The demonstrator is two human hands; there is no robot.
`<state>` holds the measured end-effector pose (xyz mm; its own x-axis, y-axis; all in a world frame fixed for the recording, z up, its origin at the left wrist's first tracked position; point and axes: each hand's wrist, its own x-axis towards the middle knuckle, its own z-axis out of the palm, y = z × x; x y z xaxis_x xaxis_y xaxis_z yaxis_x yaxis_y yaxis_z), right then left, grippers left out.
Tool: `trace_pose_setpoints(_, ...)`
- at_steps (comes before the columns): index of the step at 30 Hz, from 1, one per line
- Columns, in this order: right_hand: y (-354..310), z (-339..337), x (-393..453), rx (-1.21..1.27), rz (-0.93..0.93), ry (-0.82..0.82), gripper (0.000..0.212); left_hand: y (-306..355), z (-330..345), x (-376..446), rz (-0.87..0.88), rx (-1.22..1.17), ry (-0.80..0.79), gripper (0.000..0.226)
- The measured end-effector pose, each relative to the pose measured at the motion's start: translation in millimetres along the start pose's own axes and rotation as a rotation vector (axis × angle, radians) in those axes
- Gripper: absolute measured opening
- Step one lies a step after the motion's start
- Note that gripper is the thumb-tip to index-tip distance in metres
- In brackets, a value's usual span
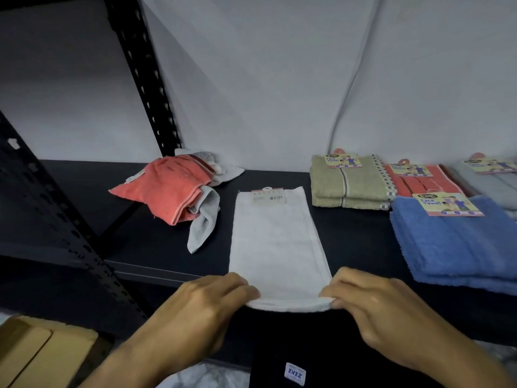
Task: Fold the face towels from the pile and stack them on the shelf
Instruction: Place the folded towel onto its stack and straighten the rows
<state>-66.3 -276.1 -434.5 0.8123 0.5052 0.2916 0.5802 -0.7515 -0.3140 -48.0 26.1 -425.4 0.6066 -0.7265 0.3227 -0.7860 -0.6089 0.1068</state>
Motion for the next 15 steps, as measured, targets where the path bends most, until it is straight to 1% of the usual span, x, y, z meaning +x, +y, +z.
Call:
trace_pose_setpoints(2, -3.9, -21.1, 0.3, 0.070, 0.049, -0.078, 0.023, 4.1, -11.6, 3.0, 0.007, -0.131, 0.042, 0.036)
trace_pose_setpoints(4, -8.9, -39.7, 8.5, 0.173, 0.083, -0.100, 0.020, 6.1, -22.8, 11.5, -0.078, -0.276, 0.158, 0.022)
trace_pose_setpoints(6, -11.7, -53.2, 22.9, 0.287, 0.101, 0.006, 0.016, 6.8, -34.2, 24.3, -0.254, -0.380, 0.268, 0.016)
trace_pose_setpoints(7, -11.3, -58.6, 32.6, 0.353, 0.135, 0.059, 0.014, 4.8, -38.9, 32.2, -0.364, -0.444, 0.294, 0.013)
trace_pose_setpoints(9, -5.6, -64.8, 57.0, 0.480, 0.250, 0.132, 0.015, -5.2, -45.2, 50.0, -0.554, -0.568, 0.298, 0.011)
trace_pose_setpoints(10, -1.1, -65.0, 71.2, 0.500, 0.311, 0.163, 0.016, -13.9, -45.9, 60.0, -0.619, -0.597, 0.297, 0.011)
trace_pose_setpoints(11, 5.1, -63.1, 86.2, 0.487, 0.361, 0.187, 0.016, -23.6, -44.9, 70.5, -0.663, -0.591, 0.298, 0.009)
trace_pose_setpoints(13, 16.5, -54.7, 116.5, 0.382, 0.451, 0.185, 0.013, -43.7, -39.4, 92.9, -0.713, -0.510, 0.285, 0.006)
trace_pose_setpoints(15, 23.4, -42.9, 140.4, 0.127, 0.533, 0.101, 0.005, -63.1, -27.5, 113.0, -0.756, -0.411, 0.235, 0.007)
